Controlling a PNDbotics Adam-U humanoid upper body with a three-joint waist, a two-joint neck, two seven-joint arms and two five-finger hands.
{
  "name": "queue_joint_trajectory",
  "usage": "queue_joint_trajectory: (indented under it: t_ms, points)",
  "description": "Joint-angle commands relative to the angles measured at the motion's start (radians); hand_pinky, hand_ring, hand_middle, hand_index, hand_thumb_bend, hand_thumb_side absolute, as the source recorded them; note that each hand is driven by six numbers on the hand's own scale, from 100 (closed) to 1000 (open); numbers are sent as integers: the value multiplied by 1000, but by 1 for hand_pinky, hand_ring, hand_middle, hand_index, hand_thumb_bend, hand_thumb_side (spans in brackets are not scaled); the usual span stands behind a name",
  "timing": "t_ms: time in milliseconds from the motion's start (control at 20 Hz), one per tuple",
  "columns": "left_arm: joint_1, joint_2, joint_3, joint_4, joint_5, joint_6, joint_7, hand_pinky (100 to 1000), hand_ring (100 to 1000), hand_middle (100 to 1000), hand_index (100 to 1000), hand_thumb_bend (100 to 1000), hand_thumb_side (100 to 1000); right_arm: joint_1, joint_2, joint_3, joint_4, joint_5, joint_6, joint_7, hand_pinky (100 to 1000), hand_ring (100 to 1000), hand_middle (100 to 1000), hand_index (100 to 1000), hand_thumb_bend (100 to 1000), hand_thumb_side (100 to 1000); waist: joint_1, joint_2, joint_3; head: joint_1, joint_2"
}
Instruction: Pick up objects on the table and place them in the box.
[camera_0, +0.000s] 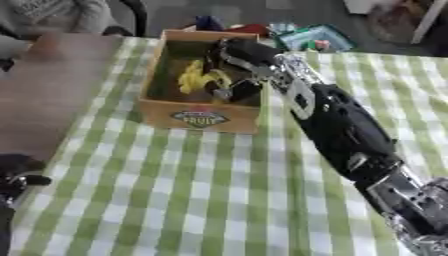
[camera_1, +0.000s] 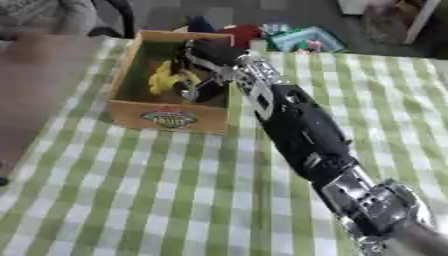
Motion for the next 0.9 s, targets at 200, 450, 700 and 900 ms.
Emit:
queue_joint_trajectory:
  t_ms: [200, 450, 700, 900]
  points:
    - [-12, 2, 2, -18, 2, -3, -2, 543, 628, 563, 517, 100, 693, -22, -7, -15, -27, 67, 18, -73, 781, 876, 918, 902, 100, 228, 4, -18, -15, 3, -10]
    - [-4, 4, 7, -15, 0, -5, 2, 543, 628, 562, 516, 100, 694, -21, -24, -15, -88, 15, 24, -97, 783, 880, 936, 911, 100, 204, 6, -24, -37, 11, -7]
    - [13, 5, 16, -7, -4, -9, 11, 543, 628, 562, 516, 100, 695, -8, -59, -12, -178, -142, 27, -103, 677, 778, 816, 859, 100, 184, 9, -35, -81, 40, 6]
    - [28, 7, 30, -1, -11, -15, 24, 543, 627, 562, 516, 100, 696, 41, -112, 0, -309, -341, 50, -73, 633, 743, 767, 828, 100, 203, 13, -43, -134, 79, 19]
